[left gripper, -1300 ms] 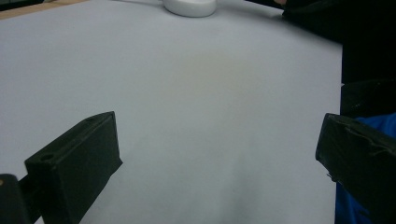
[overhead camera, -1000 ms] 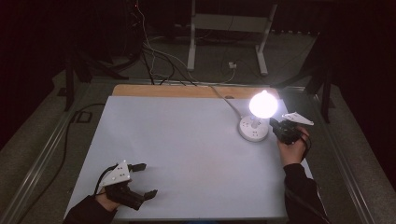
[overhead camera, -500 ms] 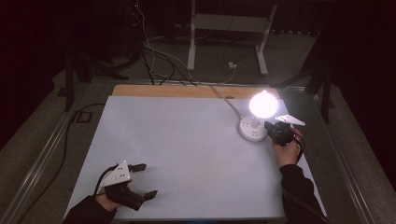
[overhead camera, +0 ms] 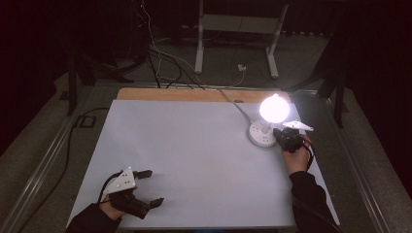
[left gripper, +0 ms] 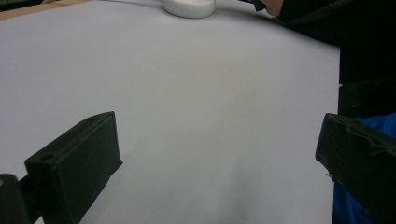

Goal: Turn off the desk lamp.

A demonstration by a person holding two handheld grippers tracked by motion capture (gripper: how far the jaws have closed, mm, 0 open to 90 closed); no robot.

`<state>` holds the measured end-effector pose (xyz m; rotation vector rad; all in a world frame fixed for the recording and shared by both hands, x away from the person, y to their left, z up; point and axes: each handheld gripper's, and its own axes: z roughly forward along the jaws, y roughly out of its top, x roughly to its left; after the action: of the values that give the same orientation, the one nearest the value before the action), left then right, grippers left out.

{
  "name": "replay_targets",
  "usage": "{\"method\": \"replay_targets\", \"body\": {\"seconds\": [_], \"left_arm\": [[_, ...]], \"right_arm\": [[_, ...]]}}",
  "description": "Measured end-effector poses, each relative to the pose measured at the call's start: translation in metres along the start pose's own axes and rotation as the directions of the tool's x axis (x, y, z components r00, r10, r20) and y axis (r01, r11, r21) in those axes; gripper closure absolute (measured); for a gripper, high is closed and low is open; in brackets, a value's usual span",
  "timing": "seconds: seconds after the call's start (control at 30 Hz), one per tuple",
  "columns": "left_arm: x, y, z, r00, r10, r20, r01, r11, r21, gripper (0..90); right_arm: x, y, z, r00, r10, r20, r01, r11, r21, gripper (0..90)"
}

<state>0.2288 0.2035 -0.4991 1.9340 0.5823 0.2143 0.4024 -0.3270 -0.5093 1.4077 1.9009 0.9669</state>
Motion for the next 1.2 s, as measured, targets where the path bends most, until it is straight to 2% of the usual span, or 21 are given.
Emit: {"method": "replay_targets", "body": {"seconds": [0.23,0.33,0.4,0.43,0.5,0.63,0.9,0.93,1.03,1.13,1.2], "left_arm": [[-0.001,0.000,0.000,1.0000,0.006,-0.002,-0.006,1.0000,0.004,0.5],[0.000,0.000,-0.001,1.0000,0.005,0.000,-0.005,1.0000,-0.002,0.5],[0.000,0.000,-0.001,1.0000,0.004,0.000,-0.004,1.0000,-0.002,0.5],[0.000,0.000,0.000,1.0000,0.004,-0.001,-0.004,1.0000,0.002,0.5],[0.000,0.000,0.000,1.0000,0.002,0.001,-0.002,1.0000,-0.001,0.5],[0.000,0.000,0.000,1.0000,0.006,0.000,-0.006,1.0000,0.005,0.5],[0.000,0.000,0.000,1.0000,-0.001,-0.004,0.001,1.0000,-0.001,0.5],[0.001,0.001,0.000,1.0000,-0.002,-0.005,0.002,1.0000,-0.004,0.5],[0.001,0.001,-0.001,1.0000,0.000,-0.005,0.000,1.0000,-0.002,0.5],[0.000,0.001,-0.001,1.0000,0.003,-0.004,-0.003,1.0000,-0.005,0.5],[0.000,0.001,-0.001,1.0000,0.004,-0.004,-0.004,1.0000,-0.004,0.5]], "right_arm": [[0.000,-0.002,0.000,1.0000,0.001,-0.007,-0.001,1.000,-0.009,89.9],[-0.003,-0.003,0.001,0.9995,0.021,-0.024,-0.021,1.000,-0.017,89.9],[-0.003,-0.002,0.000,0.9989,0.043,-0.018,-0.043,0.999,-0.009,89.8],[-0.003,-0.001,0.000,0.9994,0.035,-0.007,-0.035,0.999,-0.011,89.8],[-0.004,0.002,-0.005,0.9998,0.018,0.002,-0.018,0.999,-0.026,89.8],[-0.008,0.008,-0.015,0.9991,0.041,0.006,-0.041,0.997,-0.061,89.2],[-0.012,0.011,-0.023,0.9982,0.059,0.012,-0.058,0.996,-0.071,82.9],[-0.012,0.011,-0.026,0.9981,0.062,0.004,-0.062,0.995,-0.073,77.0],[-0.010,0.008,-0.028,0.9985,0.052,-0.016,-0.053,0.997,-0.064,67.6],[-0.010,0.008,-0.030,0.9973,0.040,-0.062,-0.043,0.998,-0.043,57.0],[-0.008,0.007,-0.033,0.9960,0.055,-0.071,-0.057,0.998,-0.036,49.5]]}}
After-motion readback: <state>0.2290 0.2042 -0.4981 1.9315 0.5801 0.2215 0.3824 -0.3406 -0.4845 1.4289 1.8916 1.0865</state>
